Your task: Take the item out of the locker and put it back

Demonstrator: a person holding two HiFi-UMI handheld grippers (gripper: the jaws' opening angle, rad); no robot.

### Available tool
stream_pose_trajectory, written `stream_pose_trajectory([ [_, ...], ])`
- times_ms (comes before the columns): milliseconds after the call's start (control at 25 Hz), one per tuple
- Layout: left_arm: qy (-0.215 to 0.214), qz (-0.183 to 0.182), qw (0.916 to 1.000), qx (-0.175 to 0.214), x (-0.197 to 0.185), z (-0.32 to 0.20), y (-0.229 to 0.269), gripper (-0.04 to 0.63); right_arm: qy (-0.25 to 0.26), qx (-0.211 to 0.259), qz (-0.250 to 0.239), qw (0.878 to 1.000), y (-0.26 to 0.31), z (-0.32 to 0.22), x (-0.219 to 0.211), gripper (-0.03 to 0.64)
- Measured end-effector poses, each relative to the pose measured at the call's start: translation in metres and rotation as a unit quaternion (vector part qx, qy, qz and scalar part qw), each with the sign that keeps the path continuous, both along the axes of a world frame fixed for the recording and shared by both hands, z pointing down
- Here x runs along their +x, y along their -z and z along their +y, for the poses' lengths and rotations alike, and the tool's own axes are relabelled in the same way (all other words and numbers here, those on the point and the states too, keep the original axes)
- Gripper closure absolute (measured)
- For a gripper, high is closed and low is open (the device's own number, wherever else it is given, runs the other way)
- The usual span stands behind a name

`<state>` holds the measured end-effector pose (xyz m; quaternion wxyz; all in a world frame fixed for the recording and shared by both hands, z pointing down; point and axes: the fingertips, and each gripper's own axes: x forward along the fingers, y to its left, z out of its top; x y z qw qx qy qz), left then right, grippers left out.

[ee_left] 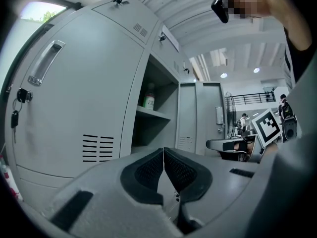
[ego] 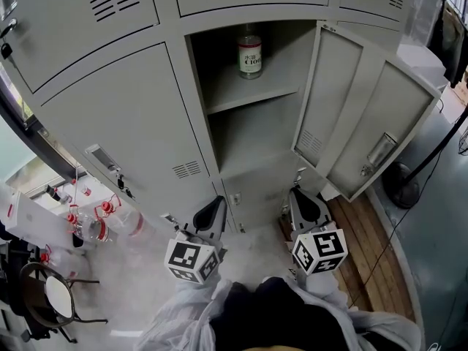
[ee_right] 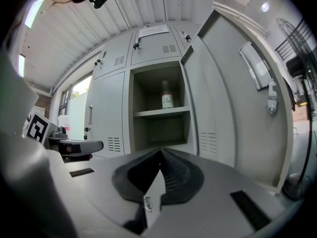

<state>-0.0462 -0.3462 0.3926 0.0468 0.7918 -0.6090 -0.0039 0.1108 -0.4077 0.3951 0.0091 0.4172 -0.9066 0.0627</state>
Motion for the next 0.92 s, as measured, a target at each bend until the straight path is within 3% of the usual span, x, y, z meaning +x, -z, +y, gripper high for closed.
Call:
stream_pose_trajectory([
  [920, 0.005, 0.003, 0.9999, -0.010, -0.0011, -0.0004, -0.0072, 0.586, 0.005, -0.005, 0.007, 1.000, -0.0076, -0.0022, -0.0042, 0.617],
])
